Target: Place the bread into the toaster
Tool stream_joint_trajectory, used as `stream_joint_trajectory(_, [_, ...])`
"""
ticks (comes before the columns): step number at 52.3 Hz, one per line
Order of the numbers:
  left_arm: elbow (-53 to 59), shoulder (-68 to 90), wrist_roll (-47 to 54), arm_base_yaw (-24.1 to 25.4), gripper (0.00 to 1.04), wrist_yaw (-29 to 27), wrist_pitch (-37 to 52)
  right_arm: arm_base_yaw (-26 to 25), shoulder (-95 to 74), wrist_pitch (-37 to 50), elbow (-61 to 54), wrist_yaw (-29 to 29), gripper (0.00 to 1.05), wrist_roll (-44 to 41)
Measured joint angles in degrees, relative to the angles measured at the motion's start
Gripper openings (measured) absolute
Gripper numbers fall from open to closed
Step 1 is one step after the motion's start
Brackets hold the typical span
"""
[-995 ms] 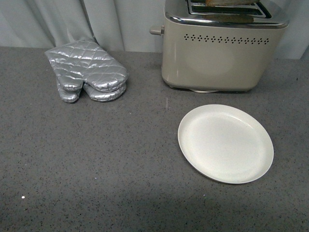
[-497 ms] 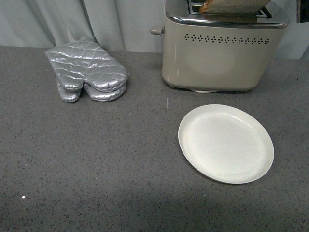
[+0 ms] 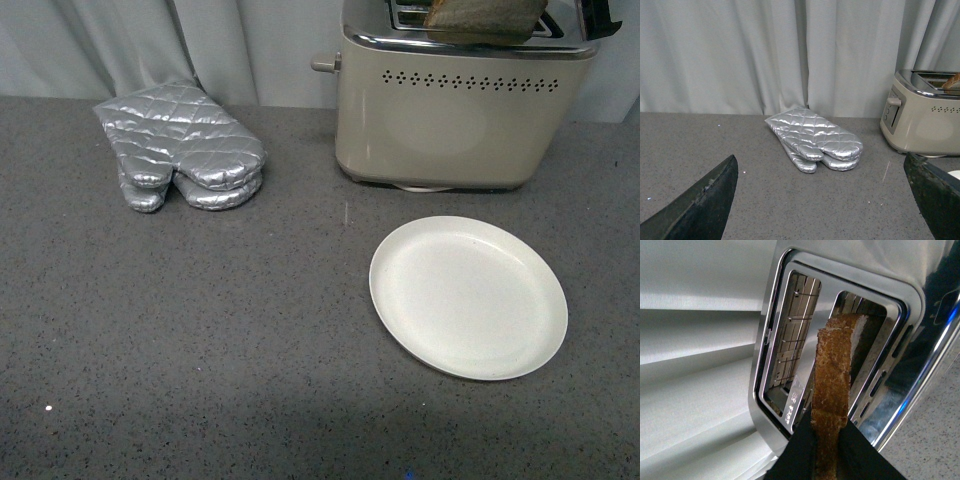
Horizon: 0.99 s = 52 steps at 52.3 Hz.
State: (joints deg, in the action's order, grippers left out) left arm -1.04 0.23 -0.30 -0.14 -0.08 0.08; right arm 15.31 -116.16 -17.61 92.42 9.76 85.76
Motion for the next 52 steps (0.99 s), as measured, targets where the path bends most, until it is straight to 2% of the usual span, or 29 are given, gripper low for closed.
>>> stream_joint_trajectory(1, [0.0, 0.0, 0.0, 0.0, 0.98, 0.0, 0.0, -0.2, -0.7, -0.2, 0.9, 0.0, 0.14, -1.1])
stream_joint_trajectory(4, [0.0, 0.0, 0.0, 0.0, 0.98, 0.0, 0.0, -0.5, -0.9, 0.3, 1.4, 0.3, 0.25, -3.9])
stream_joint_trajectory(7, [0.0, 0.0, 0.0, 0.0, 0.98, 0.0, 0.0, -0.6, -0.9, 1.6, 1.3, 1.6, 0.32, -6.5])
stream_joint_trajectory(17, [0.0, 0.0, 0.0, 0.0, 0.98, 0.0, 0.0, -0.3, 4.1, 11.7, -3.8, 8.4, 0.61, -24.8])
stream_joint_trajectory(22, [0.0, 0.0, 0.0, 0.0, 0.98, 0.0, 0.0, 0.3, 9.1, 19.9, -9.1, 11.6, 0.77, -38.2])
stream_joint_trajectory(28, [0.0, 0.0, 0.0, 0.0, 0.98, 0.0, 0.0, 1.1, 17.1, 31.9, -18.5, 12.5, 0.97, -59.5])
stream_joint_trajectory(35, [0.0, 0.0, 0.0, 0.0, 0.98, 0.0, 0.0, 1.1, 25.8, 44.1, -31.2, 15.4, 0.95, -76.5])
stream_joint_trajectory(43, [0.0, 0.0, 0.0, 0.0, 0.98, 0.0, 0.0, -1.3, 39.2, 52.5, -49.9, 13.7, 0.95, -89.5])
stream_joint_trajectory(52, [0.0, 0.0, 0.0, 0.0, 0.98, 0.0, 0.0, -3.5, 51.9, 50.4, -62.6, 9.8, 0.95, -94.2])
